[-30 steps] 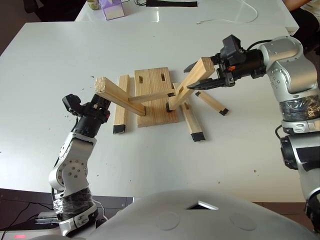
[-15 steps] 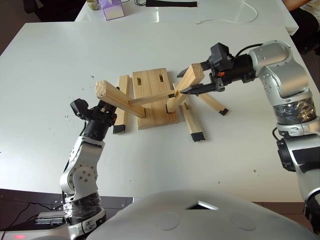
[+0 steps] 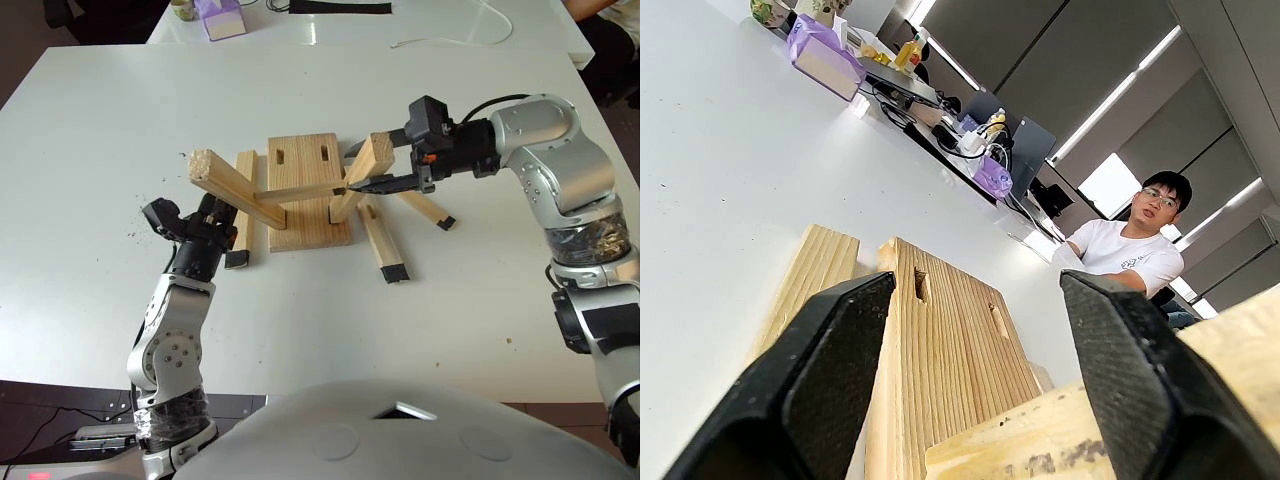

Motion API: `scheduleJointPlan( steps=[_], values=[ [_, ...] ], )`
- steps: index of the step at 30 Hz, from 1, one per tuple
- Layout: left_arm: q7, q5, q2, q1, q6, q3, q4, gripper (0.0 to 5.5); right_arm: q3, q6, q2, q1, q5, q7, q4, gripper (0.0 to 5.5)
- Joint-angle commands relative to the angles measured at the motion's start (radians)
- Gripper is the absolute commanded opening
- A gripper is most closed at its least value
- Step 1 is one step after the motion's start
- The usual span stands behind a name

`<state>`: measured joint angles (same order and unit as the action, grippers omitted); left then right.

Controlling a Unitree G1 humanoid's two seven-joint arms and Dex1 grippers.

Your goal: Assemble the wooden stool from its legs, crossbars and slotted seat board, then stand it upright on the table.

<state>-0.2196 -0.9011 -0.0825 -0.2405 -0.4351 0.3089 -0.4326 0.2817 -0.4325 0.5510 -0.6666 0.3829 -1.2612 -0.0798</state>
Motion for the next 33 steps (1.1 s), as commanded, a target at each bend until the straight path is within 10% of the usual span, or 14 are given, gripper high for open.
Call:
scheduleJointPlan(
  steps=[1, 14, 26, 33],
  values=[
    [0.0, 0.014, -0.002, 0.008, -0.013, -0.051, -0.027, 3.07, 0.053, -0.101, 0.006, 0.027, -0.016, 0.032, -0.058, 2.01],
    [0.032, 0.037, 0.002, 0.012, -0.024, -0.14, -0.106, 3.07, 0.05, -0.316, 0.024, 0.003, 0.039, 0.088, -0.164, 2.01],
    [0.207, 0.031, -0.093, 0.112, 0.056, 0.218, 0.061, 3.07, -0.035, -0.327, 0.068, 0.054, 0.04, 0.185, -0.156, 2.01],
    [0.342, -0.284, -0.276, 0.329, -0.023, 0.215, -0.297, 2.13, -0.033, -0.334, 0.074, 0.065, 0.044, 0.198, -0.17, 2.01]
  ],
)
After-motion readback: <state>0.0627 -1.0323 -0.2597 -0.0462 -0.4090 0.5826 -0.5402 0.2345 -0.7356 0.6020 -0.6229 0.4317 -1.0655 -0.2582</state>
